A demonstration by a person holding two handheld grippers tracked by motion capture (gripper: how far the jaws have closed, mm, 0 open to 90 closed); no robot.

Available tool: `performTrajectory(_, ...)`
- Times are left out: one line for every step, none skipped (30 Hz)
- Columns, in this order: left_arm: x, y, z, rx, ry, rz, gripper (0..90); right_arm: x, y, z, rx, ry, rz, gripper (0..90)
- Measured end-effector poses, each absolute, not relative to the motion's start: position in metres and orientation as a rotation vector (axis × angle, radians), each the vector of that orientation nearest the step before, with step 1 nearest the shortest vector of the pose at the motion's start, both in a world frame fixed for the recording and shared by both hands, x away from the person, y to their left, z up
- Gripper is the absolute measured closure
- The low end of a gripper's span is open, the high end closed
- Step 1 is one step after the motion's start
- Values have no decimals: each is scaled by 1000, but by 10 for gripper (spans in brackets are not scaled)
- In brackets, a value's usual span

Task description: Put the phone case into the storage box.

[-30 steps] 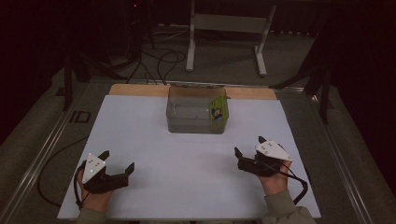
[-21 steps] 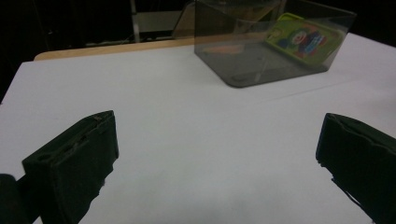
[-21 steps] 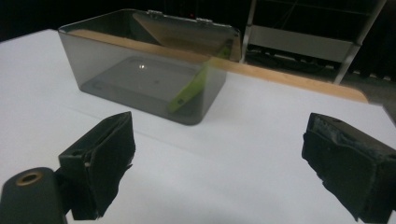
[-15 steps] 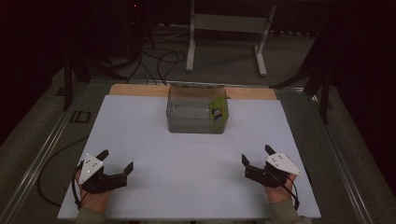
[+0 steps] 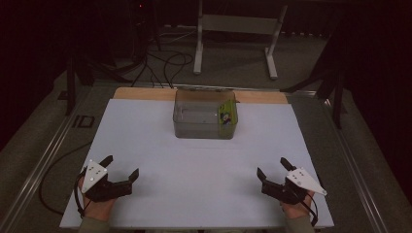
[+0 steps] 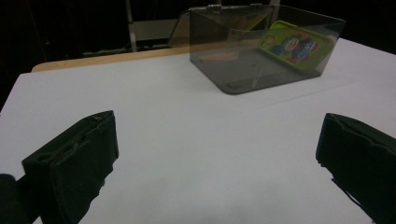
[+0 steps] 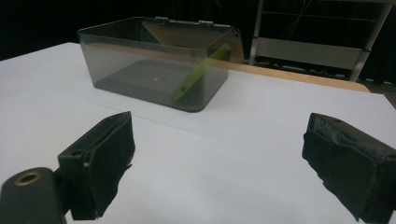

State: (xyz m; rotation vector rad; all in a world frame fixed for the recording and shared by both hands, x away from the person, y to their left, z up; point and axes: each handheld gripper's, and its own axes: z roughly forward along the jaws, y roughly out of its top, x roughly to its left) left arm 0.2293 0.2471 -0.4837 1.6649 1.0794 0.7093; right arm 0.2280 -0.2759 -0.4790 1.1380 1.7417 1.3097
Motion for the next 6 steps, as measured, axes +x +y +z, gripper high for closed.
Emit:
performTrajectory(230,247,-484,1666,1078,708,2,228,-276,-479,1140,1740,1311,91)
performTrajectory(230,246,-484,1669,1080,710,2,228,-276,-479,1141,1742,1310,91)
performTrajectory(230,246,-484,1671,1081,709,2,228,-276,-480,1139,1745,1310,91)
performTrajectory(230,246,-484,1669,1080,707,2,227,-276,-480,1137,1749,1307,91)
performTrajectory(230,246,-484,1671,1081,709,2,227,-276,-480,1130,1751,1305,91)
performTrajectory(231,246,-485,1676,1081,712,2,228,-276,-480,1127,1752,1305,91)
